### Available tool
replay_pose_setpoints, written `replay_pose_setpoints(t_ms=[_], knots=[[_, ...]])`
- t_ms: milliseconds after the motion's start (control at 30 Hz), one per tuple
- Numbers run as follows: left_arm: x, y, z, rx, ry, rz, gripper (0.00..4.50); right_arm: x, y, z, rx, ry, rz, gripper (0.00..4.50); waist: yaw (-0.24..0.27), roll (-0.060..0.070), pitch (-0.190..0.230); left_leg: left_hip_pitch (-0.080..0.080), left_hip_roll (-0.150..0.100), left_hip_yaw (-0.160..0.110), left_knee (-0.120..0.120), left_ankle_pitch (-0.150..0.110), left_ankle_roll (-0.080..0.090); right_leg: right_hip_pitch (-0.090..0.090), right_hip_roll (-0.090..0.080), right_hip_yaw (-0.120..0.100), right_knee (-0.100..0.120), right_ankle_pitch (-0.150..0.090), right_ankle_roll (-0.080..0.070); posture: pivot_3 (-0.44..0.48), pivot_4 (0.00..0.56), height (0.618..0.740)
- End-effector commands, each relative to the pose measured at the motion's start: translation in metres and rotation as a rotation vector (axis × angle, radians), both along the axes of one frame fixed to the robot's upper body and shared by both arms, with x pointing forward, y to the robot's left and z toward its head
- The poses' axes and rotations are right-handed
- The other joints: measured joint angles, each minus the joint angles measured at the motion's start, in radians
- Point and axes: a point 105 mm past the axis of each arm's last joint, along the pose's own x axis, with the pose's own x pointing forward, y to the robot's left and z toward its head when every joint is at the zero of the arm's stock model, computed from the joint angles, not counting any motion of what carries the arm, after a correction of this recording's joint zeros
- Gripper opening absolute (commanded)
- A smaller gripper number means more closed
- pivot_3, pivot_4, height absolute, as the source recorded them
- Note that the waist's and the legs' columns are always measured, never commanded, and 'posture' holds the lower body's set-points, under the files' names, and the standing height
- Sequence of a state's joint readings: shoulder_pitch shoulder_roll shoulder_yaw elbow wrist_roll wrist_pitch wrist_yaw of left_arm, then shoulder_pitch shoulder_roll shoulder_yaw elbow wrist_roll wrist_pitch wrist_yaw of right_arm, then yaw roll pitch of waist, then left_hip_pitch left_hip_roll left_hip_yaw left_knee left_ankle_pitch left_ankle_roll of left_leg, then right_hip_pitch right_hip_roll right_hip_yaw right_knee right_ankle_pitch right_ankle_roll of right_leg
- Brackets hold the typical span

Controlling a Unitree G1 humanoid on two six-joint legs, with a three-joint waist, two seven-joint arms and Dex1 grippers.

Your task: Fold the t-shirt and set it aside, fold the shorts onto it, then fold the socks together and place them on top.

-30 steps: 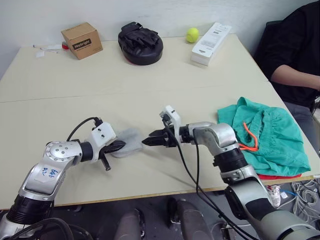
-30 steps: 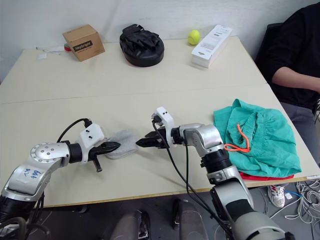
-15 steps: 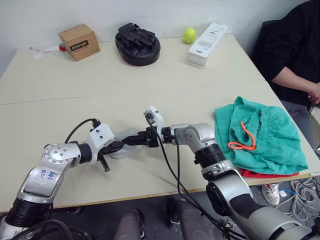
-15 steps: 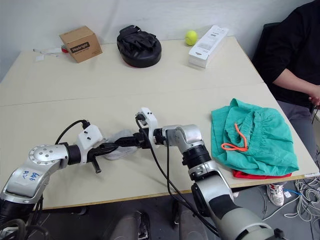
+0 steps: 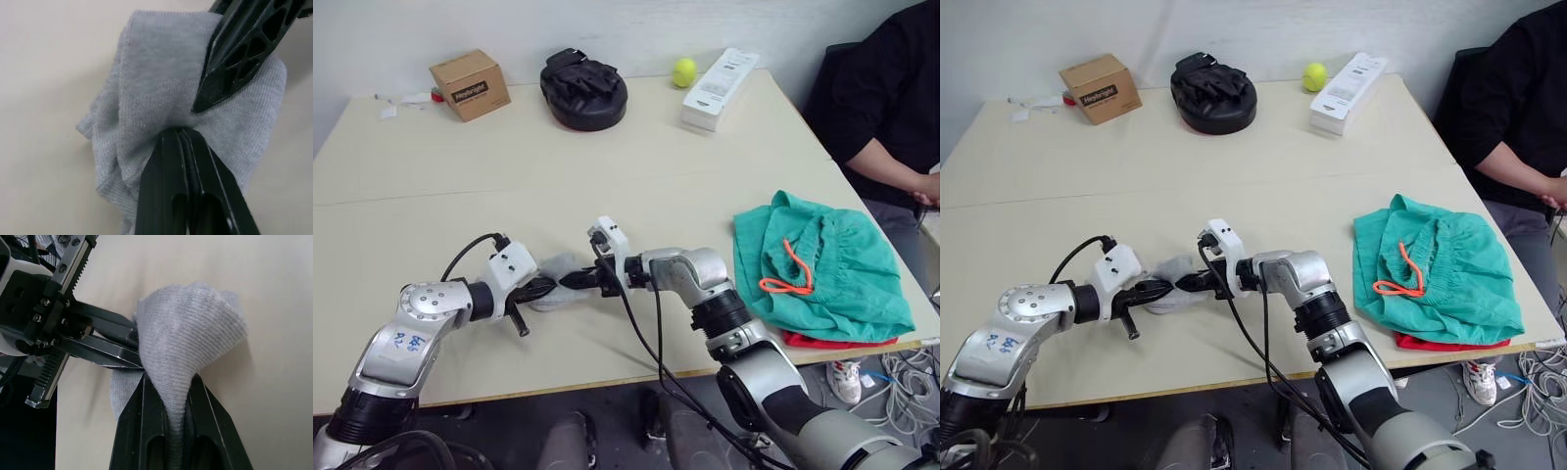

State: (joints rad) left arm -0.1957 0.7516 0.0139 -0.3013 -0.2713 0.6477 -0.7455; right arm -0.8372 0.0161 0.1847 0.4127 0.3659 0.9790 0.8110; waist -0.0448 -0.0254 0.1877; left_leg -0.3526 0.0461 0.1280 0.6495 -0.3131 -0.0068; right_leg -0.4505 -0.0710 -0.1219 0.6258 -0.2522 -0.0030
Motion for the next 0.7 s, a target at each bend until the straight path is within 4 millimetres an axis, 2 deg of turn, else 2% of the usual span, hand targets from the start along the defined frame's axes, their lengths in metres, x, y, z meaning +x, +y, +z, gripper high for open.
replay_pose_setpoints(t_ms=[33, 100, 167, 200, 300, 400, 433, 567, 700], knots=[[-0.001, -0.008, 0.024, -0.149, -0.002, -0.042, 1.16, -0.001, -0.012, 0.008, 0.022, -0.023, -0.012, 0.0, 0.008, 0.0, 0.0, -0.001, 0.0, 0.0, 0.0, 0.0, 0.0, 0.0, 0.0, 0.0, 0.0, 0.0, 0.0, 0.0, 0.15, 0.74], [-0.005, -0.014, 0.042, -0.229, -0.012, -0.093, 1.74, -0.002, -0.022, 0.014, 0.022, -0.058, -0.016, 0.0, 0.016, 0.0, 0.0, -0.002, 0.0, 0.0, 0.001, 0.001, -0.001, -0.002, 0.0, 0.0, -0.001, 0.0, 0.0, 0.0, 0.15, 0.74], [-0.007, -0.017, 0.051, -0.257, -0.02, -0.122, 2.39, -0.003, -0.032, 0.02, 0.024, -0.082, -0.026, 0.0, 0.016, 0.0, 0.0, -0.005, -0.001, 0.0, 0.002, 0.001, -0.002, -0.004, 0.0, 0.0, -0.001, 0.0, 0.0, 0.0, 0.15, 0.74], [-0.01, -0.021, 0.057, -0.269, -0.026, -0.157, 2.7, -0.004, -0.043, 0.027, 0.028, -0.104, -0.036, 0.0, 0.017, 0.0, 0.0, -0.006, -0.001, 0.0, 0.002, 0.001, -0.002, -0.004, -0.001, 0.0, -0.001, 0.0, 0.0, 0.0, 0.15, 0.74], [-0.019, -0.038, 0.077, -0.316, -0.053, -0.255, 3.68, -0.016, -0.088, 0.056, 0.051, -0.155, -0.061, 0.0, 0.02, 0.0, 0.0, -0.01, -0.001, 0.0, 0.002, 0.001, -0.002, -0.008, -0.001, -0.001, -0.001, 0.0, 0.0, 0.0, 0.15, 0.74], [-0.027, -0.052, 0.085, -0.339, -0.073, -0.329, 4.48, -0.032, -0.136, 0.087, 0.07, -0.193, -0.091, 0.0, 0.022, 0.0, 0.001, -0.017, -0.002, -0.001, 0.003, 0.001, -0.001, -0.013, -0.001, -0.002, 0.0, 0.001, 0.002, 0.0, 0.15, 0.74], [-0.028, -0.055, 0.086, -0.341, -0.076, -0.34, 4.48, -0.036, -0.147, 0.093, 0.07, -0.201, -0.1, 0.0, 0.022, 0.0, 0.001, -0.017, -0.002, -0.001, 0.003, 0.001, -0.001, -0.013, -0.001, -0.002, -0.001, 0.001, 0.002, 0.0, 0.15, 0.74], [-0.032, -0.064, 0.086, -0.331, -0.092, -0.381, 4.48, -0.042, -0.217, 0.125, 0.027, -0.27, -0.242, 0.0, 0.019, -0.001, 0.002, -0.016, -0.002, -0.001, 0.002, 0.0, 0.001, -0.012, 0.001, -0.003, -0.006, 0.001, 0.002, 0.0, 0.15, 0.74], [-0.031, -0.065, 0.082, -0.327, -0.091, -0.381, 4.48, -0.039, -0.3, 0.144, 0.01, -0.277, -0.498, 0.0, 0.022, -0.003, 0.004, -0.016, -0.002, -0.002, 0.002, -0.001, 0.004, -0.012, 0.003, -0.003, -0.006, 0.001, 0.003, 0.0, 0.15, 0.74]])
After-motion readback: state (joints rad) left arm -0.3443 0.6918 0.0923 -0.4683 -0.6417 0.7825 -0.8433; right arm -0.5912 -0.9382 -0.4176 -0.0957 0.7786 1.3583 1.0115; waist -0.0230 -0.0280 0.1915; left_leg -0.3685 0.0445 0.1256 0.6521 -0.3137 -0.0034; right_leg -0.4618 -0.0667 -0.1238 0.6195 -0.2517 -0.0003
